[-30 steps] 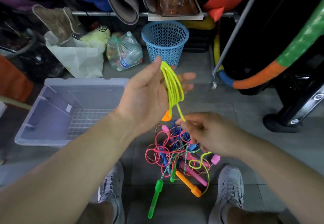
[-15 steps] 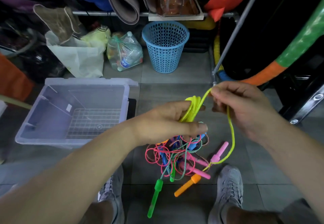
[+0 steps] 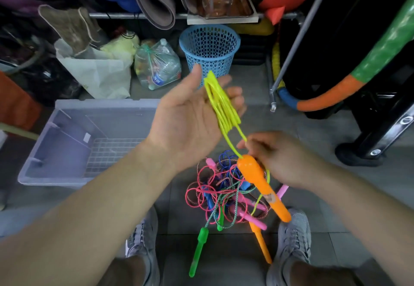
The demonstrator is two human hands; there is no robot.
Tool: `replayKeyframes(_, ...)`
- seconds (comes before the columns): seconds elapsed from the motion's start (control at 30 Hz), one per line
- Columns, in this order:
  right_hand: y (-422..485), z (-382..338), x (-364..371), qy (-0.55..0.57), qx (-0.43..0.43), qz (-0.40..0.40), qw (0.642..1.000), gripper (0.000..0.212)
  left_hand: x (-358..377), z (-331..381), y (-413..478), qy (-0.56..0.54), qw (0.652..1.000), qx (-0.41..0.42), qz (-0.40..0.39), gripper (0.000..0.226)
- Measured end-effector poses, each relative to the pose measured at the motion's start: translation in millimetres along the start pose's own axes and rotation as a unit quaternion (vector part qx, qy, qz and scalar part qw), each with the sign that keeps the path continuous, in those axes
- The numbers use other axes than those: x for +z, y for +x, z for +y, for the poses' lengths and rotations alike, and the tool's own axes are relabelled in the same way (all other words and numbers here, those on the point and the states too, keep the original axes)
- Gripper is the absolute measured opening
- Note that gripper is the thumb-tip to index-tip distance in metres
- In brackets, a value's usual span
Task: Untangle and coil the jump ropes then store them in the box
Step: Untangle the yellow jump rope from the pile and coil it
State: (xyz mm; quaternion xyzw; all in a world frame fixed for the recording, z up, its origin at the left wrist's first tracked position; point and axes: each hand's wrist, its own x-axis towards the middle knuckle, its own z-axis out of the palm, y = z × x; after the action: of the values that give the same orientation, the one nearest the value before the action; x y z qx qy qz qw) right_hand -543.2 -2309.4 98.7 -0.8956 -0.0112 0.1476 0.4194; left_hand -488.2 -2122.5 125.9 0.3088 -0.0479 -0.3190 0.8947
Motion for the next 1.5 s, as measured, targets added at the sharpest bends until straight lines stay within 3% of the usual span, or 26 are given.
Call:
replayKeyframes(0.1, -7, -4, 4, -0.031, 0.012, -0.094, 0.995, 0.031, -3, -2, 3, 0.086, 0.993, 0.038, 0.067, 0.063)
replayKeyframes(0.17, -10, -7, 1, -0.032, 0.016, -0.115, 0.993, 0.032, -7, -8, 3, 0.186, 0.978, 0.033, 0.089, 0.046)
replayKeyframes(0.2, -11, -9, -1, -0.036, 0.009, -0.109, 0.993, 0.032, -9, -12, 2, 0.255, 0.963, 0.023, 0.088, 0.041)
replayKeyframes(0.3, -10, -11, -11, 0.002, -0.011, -0.086, 0.996, 0.024, -15, -23, -7, 0.424, 0.904, -0.014, 0.057, 0.057)
replayKeyframes(0.4, -9, -8, -21, 0.116, -0.038, -0.045, 0.991, 0.02, -13, -27, -15, 0.483, 0.874, -0.055, -0.004, 0.032)
replayKeyframes(0.53, -3, -1, -27, 0.246, -0.096, 0.067, 0.962, 0.015, -9, -28, -15, 0.524, 0.845, -0.095, -0.05, 0.061)
replayKeyframes(0.67, 1, 2, -27, 0.22, -0.094, 0.137, 0.961, 0.006, -5, -26, -14, 0.488, 0.86, -0.116, -0.092, 0.047)
replayKeyframes(0.77, 5, 3, -24, 0.227, -0.074, 0.165, 0.957, 0.009, -6, -24, -13, 0.395, 0.904, -0.131, -0.1, 0.043)
replayKeyframes(0.93, 8, 4, -17, 0.238, -0.032, 0.107, 0.965, 0.033, -3, -15, -12, 0.219, 0.955, -0.161, -0.117, 0.035)
replayKeyframes(1.1, 8, 9, -12, 0.17, 0.011, 0.088, 0.981, 0.038, -1, -8, -9, 0.117, 0.985, -0.107, -0.065, 0.048)
replayKeyframes(1.2, 6, 9, -3, 0.091, 0.027, 0.028, 0.995, 0.028, 0, -1, -4, 0.081, 0.995, -0.049, -0.021, 0.048)
replayKeyframes(1.3, -2, 8, 7, 0.019, 0.009, -0.07, 0.997, 0.025, -3, 4, 0, 0.086, 0.996, 0.016, 0.033, 0.043)
replayKeyframes(1.37, -7, 3, 11, -0.024, -0.03, -0.09, 0.995, 0.026, -4, 4, 0, 0.135, 0.989, 0.033, 0.048, 0.035)
replayKeyframes(1.5, -10, -11, 4, 0.025, -0.07, -0.116, 0.99, 0.023, -8, -8, -2, 0.287, 0.956, 0.023, 0.053, 0.028)
